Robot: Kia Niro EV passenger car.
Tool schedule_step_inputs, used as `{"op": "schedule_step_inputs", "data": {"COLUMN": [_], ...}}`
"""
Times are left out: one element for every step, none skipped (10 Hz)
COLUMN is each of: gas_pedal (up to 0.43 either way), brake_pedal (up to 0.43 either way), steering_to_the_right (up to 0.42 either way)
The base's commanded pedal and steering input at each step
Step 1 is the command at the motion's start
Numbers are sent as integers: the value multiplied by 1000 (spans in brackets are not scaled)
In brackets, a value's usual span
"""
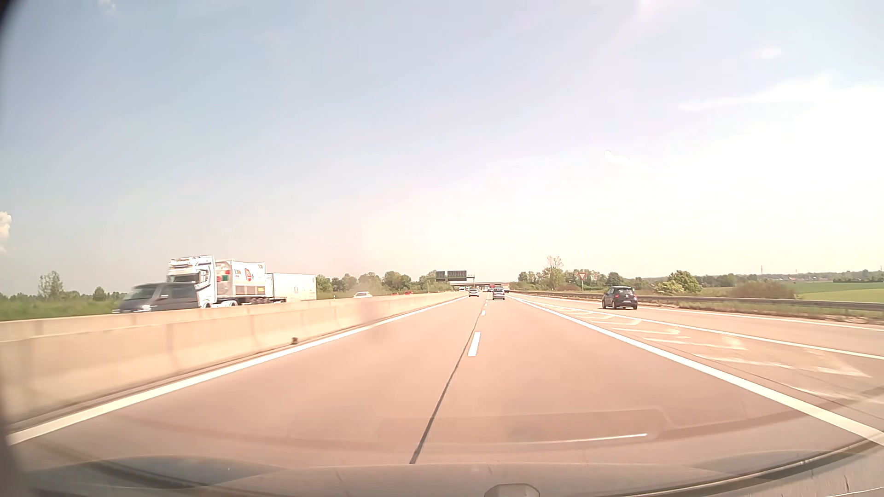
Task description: Follow the waypoints while adhering to traffic rules and regulations
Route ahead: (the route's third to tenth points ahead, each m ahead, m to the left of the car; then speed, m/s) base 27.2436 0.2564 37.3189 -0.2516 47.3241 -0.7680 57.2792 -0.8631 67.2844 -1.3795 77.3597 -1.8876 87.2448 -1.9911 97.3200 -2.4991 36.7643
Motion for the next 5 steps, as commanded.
{"op": "schedule_step_inputs", "data": {"gas_pedal": [339, 339, 339, 339, 339], "brake_pedal": [0, 0, 0, 0, 0], "steering_to_the_right": [-1, -1, 0, 1, 2]}}
